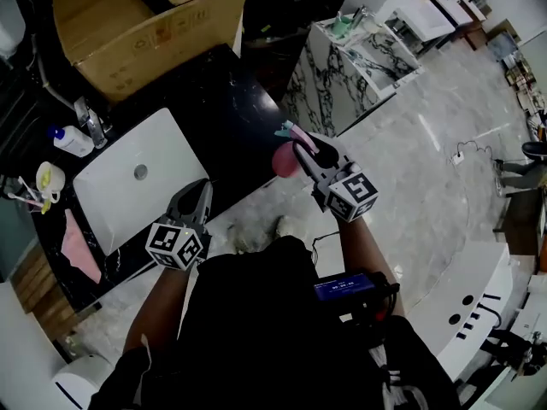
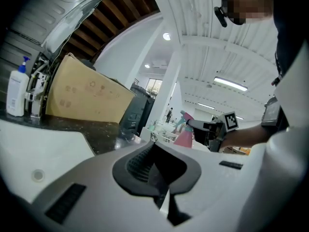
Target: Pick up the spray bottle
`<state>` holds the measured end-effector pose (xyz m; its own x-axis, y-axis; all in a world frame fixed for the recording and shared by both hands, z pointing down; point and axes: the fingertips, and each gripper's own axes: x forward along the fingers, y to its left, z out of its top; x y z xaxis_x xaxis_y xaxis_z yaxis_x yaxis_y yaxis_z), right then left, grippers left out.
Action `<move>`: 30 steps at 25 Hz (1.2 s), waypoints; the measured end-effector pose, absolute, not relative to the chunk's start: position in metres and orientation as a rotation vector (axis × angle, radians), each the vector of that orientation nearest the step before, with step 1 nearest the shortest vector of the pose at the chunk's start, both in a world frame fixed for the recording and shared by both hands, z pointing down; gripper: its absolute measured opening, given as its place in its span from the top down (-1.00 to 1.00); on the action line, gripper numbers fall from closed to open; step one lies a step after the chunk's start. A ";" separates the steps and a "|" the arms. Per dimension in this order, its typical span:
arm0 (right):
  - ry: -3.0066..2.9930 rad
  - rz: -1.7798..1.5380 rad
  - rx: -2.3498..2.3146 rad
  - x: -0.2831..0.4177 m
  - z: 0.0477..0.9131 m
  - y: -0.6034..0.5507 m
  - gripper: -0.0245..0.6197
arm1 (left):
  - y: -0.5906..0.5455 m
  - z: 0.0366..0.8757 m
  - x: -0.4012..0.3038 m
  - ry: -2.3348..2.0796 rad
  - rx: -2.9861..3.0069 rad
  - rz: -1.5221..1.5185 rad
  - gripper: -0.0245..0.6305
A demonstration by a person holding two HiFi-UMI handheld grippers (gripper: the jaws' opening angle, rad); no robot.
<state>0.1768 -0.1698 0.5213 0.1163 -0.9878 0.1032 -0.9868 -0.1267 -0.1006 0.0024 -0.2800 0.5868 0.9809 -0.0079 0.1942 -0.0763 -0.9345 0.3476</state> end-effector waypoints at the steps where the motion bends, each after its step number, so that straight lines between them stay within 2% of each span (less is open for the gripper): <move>1: 2.057 -0.229 -2.356 0.176 0.522 -0.163 0.57 | -0.278 0.587 0.003 -0.046 2.765 0.273 0.90; 17: 1.841 -0.206 -2.479 0.177 0.520 -0.051 0.57 | -0.203 0.583 0.034 0.199 2.800 0.341 0.90; 30: 1.677 -0.258 -2.543 0.156 0.540 0.067 0.57 | -0.104 0.584 0.024 0.314 2.796 0.406 0.90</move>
<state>0.1555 0.0671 0.5398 0.3850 -0.9181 0.0941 -0.9039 -0.3957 -0.1622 0.0236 -0.1040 0.5836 0.9363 0.2543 0.2421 0.1702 -0.9318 0.3205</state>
